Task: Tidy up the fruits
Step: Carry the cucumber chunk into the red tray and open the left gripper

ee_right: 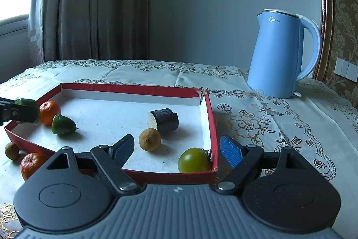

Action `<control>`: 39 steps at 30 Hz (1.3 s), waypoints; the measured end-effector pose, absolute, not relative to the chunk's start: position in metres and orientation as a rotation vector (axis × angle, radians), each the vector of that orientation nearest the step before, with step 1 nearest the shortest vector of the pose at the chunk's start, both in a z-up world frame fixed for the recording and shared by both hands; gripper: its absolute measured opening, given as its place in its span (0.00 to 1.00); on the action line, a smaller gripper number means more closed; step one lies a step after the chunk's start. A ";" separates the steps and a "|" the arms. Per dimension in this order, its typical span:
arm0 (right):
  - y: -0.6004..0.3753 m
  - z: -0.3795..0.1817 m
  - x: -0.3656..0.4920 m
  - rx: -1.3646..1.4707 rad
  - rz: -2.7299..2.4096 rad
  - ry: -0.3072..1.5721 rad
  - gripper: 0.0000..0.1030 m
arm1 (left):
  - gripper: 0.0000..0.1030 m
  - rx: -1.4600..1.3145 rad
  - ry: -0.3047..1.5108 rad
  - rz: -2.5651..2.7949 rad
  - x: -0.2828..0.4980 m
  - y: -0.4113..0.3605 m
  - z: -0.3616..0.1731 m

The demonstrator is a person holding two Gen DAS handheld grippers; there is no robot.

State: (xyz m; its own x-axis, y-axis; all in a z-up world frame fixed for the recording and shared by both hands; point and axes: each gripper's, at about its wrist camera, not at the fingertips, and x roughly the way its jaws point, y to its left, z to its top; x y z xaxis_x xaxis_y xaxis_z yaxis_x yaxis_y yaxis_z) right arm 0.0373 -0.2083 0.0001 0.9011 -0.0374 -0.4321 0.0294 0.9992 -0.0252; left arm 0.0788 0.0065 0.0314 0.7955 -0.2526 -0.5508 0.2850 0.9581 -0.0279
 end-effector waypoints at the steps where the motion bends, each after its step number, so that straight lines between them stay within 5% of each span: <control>1: -0.208 0.000 0.037 -0.018 -0.035 0.447 0.82 | 0.28 0.059 0.586 -0.286 0.082 0.006 0.030; 23: -0.206 -0.001 0.039 -0.022 -0.023 0.460 0.82 | 0.28 0.031 0.622 -0.252 0.127 0.004 0.017; 28: -0.206 -0.001 0.039 -0.019 -0.023 0.459 0.82 | 0.35 0.035 0.609 -0.246 0.130 -0.001 0.016; 32: -0.206 0.000 0.039 -0.018 -0.021 0.455 0.82 | 0.55 0.046 0.578 -0.231 0.123 0.001 0.017; 39: -0.206 0.000 0.038 -0.018 -0.022 0.453 0.82 | 0.59 0.016 0.533 -0.239 0.097 0.018 0.027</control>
